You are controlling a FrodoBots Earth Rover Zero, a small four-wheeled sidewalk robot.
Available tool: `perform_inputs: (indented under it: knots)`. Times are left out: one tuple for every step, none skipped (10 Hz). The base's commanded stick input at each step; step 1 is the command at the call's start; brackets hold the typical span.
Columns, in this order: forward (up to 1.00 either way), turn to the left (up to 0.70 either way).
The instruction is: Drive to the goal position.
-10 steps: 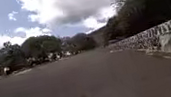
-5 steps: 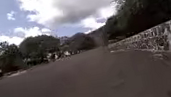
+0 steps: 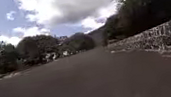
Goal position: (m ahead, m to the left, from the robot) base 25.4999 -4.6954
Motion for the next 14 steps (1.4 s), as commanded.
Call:
perform_inputs:
  knots:
    - [1.0, 0.0]
    - [1.0, 0.0]
    - [1.0, 0.0]
    - [1.0, 0.0]
    - [1.0, 0.0]
    - [1.0, 0.0]
    - [1.0, 0.0]
    - [1.0, 0.0]
    - [1.0, 0.0]
    - [1.0, 0.0]
    - [1.0, 0.0]
    - [1.0, 0.0]
    - [1.0, 0.0]
    - [1.0, 0.0]
